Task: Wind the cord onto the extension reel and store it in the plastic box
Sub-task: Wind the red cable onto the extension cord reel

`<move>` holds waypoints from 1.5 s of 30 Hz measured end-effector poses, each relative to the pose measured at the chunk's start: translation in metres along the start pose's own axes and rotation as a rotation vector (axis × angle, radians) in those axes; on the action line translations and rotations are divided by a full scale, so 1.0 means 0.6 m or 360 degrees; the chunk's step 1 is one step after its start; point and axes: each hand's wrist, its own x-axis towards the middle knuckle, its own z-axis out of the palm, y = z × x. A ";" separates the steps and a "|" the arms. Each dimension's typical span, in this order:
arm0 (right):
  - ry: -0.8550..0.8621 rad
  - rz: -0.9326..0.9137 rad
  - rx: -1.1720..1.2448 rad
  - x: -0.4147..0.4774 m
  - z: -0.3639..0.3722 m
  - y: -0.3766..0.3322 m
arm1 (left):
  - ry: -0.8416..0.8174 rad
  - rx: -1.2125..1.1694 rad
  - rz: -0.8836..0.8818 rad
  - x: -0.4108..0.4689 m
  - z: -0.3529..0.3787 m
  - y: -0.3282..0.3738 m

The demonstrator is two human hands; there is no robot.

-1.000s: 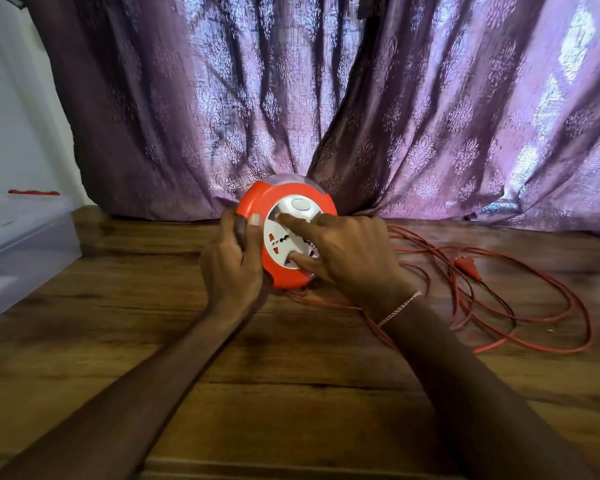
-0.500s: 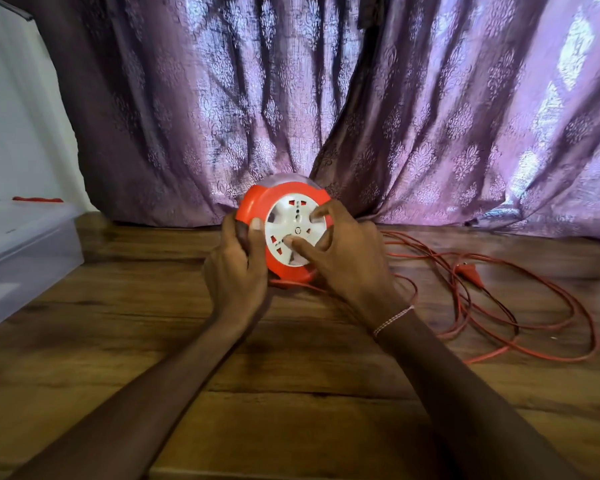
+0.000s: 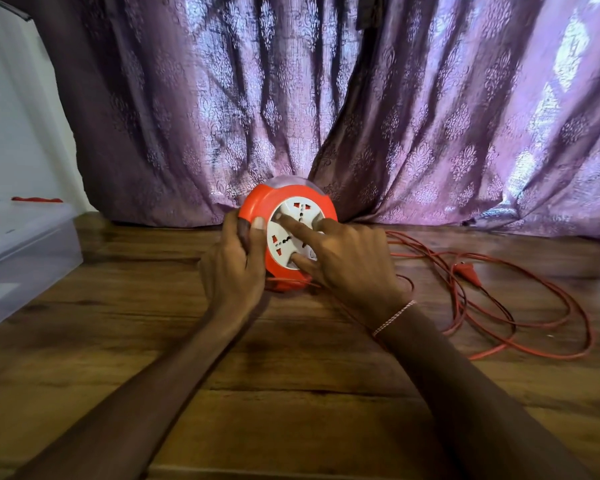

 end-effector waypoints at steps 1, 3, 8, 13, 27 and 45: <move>-0.0004 0.0015 0.0024 0.000 0.004 0.000 | -0.0003 -0.0003 0.0002 0.000 -0.001 0.001; -0.0048 0.0137 0.0114 0.002 0.012 -0.002 | -0.0010 -0.0003 0.0010 0.000 -0.002 0.001; -0.0191 0.0728 0.0465 0.011 0.016 -0.018 | -0.0052 0.0026 0.0064 0.000 0.001 0.002; -0.0067 0.1212 0.1055 0.010 0.022 -0.017 | -0.0097 0.0010 0.0155 -0.004 0.002 0.009; -0.0246 0.0266 0.1102 0.005 0.009 0.023 | -0.0036 -0.0176 -0.0114 0.015 0.008 -0.026; -0.0839 0.0457 0.0969 -0.019 0.037 0.094 | 0.0447 -0.0769 -0.0721 0.059 -0.010 -0.060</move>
